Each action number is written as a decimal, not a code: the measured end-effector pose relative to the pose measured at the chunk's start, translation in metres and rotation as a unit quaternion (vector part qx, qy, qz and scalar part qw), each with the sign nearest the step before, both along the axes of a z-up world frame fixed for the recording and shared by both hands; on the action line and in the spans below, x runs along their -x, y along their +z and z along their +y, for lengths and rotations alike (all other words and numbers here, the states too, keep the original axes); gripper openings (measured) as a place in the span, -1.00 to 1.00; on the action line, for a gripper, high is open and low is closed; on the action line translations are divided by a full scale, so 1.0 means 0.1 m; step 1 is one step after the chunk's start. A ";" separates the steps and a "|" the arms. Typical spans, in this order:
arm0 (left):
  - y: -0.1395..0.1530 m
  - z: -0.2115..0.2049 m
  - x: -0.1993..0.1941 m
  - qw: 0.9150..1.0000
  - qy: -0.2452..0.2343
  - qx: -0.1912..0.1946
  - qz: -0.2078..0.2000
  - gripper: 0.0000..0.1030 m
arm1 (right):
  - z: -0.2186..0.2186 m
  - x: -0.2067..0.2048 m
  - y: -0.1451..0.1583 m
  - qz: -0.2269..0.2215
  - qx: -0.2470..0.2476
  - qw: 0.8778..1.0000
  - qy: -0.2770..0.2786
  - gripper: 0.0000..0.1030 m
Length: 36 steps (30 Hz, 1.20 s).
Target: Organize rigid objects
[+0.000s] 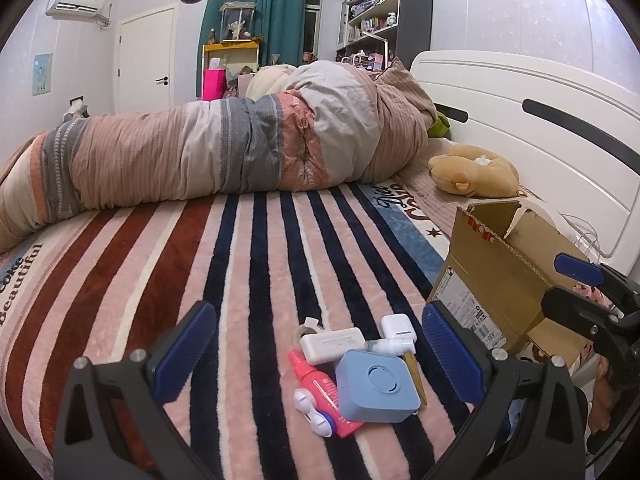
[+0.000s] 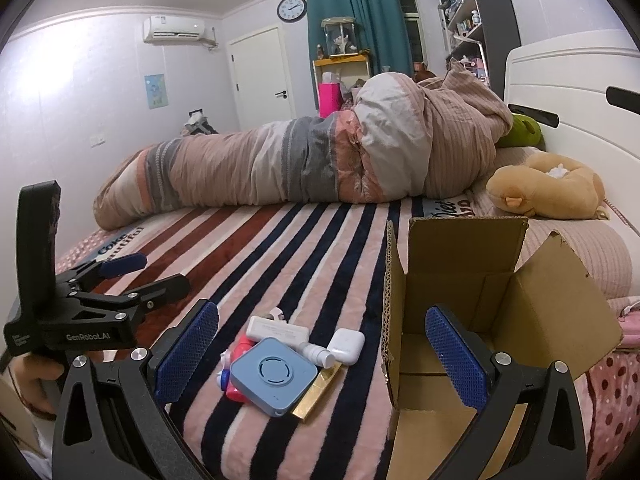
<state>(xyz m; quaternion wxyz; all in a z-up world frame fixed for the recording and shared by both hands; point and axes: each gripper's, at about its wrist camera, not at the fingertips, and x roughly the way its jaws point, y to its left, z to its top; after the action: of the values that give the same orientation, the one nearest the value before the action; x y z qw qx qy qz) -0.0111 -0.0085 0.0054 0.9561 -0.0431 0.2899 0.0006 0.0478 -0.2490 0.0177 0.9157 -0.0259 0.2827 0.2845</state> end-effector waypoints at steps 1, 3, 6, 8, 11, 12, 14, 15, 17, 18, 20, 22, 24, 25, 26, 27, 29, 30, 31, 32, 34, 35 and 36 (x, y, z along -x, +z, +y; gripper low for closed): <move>0.00 0.00 0.00 1.000 0.000 0.000 0.000 0.99 | 0.00 0.01 0.00 0.001 0.000 1.000 0.000 1.00; 0.00 0.00 0.01 1.000 0.000 0.000 0.000 0.99 | 0.00 0.00 0.00 0.001 -0.001 1.000 0.000 1.00; 0.00 0.00 0.01 1.000 0.000 0.000 0.000 0.99 | 0.00 0.00 0.00 0.001 -0.001 1.000 0.001 1.00; 0.00 0.00 0.00 1.000 0.000 0.000 0.000 0.99 | 0.00 0.01 0.01 0.000 -0.003 1.000 0.003 1.00; -0.01 0.02 0.00 1.000 0.002 0.000 0.000 0.99 | 0.05 0.07 0.04 -0.017 0.001 1.000 0.009 1.00; -0.01 0.03 0.00 1.000 0.006 0.001 0.000 0.99 | 0.08 0.09 0.05 -0.023 0.007 1.000 0.011 0.99; -0.02 0.08 -0.01 1.000 0.013 -0.003 0.002 0.99 | 0.19 0.15 0.06 -0.036 0.022 0.999 0.023 0.72; -0.03 0.10 -0.01 1.000 0.015 -0.005 0.003 0.99 | 0.24 0.17 0.05 -0.036 0.025 0.999 0.028 0.46; -0.06 0.17 -0.03 1.000 0.013 -0.003 0.004 0.99 | 0.37 0.18 -0.03 -0.018 0.027 0.998 0.050 0.22; -0.08 0.20 -0.04 1.000 0.012 0.000 0.006 0.99 | 0.43 0.16 -0.09 -0.003 0.026 0.998 0.060 0.18; -0.15 0.29 -0.11 1.000 0.014 0.001 0.013 0.99 | 0.59 0.13 -0.30 0.042 0.023 0.996 0.082 0.18; -0.27 0.39 -0.21 0.999 0.020 0.001 0.027 0.99 | 0.72 0.05 -0.53 0.091 0.025 0.992 0.090 0.18; -0.39 0.47 -0.30 0.999 0.009 0.009 0.037 0.99 | 0.81 -0.03 -0.77 0.138 0.027 0.986 0.085 0.20; -0.46 0.50 -0.35 0.999 0.003 0.015 0.041 0.99 | 0.85 -0.10 -0.91 0.167 0.027 0.983 0.076 0.30; -0.51 0.53 -0.38 0.999 -0.002 0.020 0.045 0.99 | 0.86 -0.15 -1.01 0.187 0.028 0.980 0.064 0.39; -0.57 0.56 -0.42 0.998 -0.006 0.024 0.051 0.99 | 0.86 -0.19 -1.08 0.200 0.029 0.978 0.054 0.52; -0.68 0.59 -0.49 0.998 -0.012 0.027 0.063 0.99 | 0.87 -0.25 -1.20 0.218 0.029 0.975 0.035 0.57; -0.72 0.60 -0.51 0.997 -0.014 0.028 0.066 0.99 | 0.88 -0.29 -1.26 0.227 0.031 0.973 0.024 0.58; -0.75 0.60 -0.51 0.997 -0.015 0.029 0.070 0.99 | 0.88 -0.31 -1.32 0.235 0.029 0.971 0.018 0.61; -0.77 0.61 -0.52 0.997 -0.016 0.031 0.071 0.99 | 0.88 -0.34 -1.34 0.242 0.028 0.970 0.017 0.64; -0.79 0.61 -0.53 0.997 -0.020 0.033 0.071 0.99 | 0.90 -0.41 -1.42 0.264 0.020 0.964 0.011 0.68; -0.79 0.61 -0.53 0.997 -0.021 0.034 0.070 0.99 | 0.91 -0.43 -1.43 0.267 0.014 0.963 0.010 0.71; -0.79 0.62 -0.53 0.997 -0.023 0.036 0.069 0.99 | 0.92 -0.45 -1.42 0.267 0.010 0.964 0.009 0.76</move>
<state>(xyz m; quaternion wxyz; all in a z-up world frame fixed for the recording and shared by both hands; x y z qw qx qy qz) 0.0416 0.0532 -0.0737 0.9314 -0.0711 0.3559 -0.0292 0.0927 -0.1569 -0.1243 0.8040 0.0398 0.5197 0.2862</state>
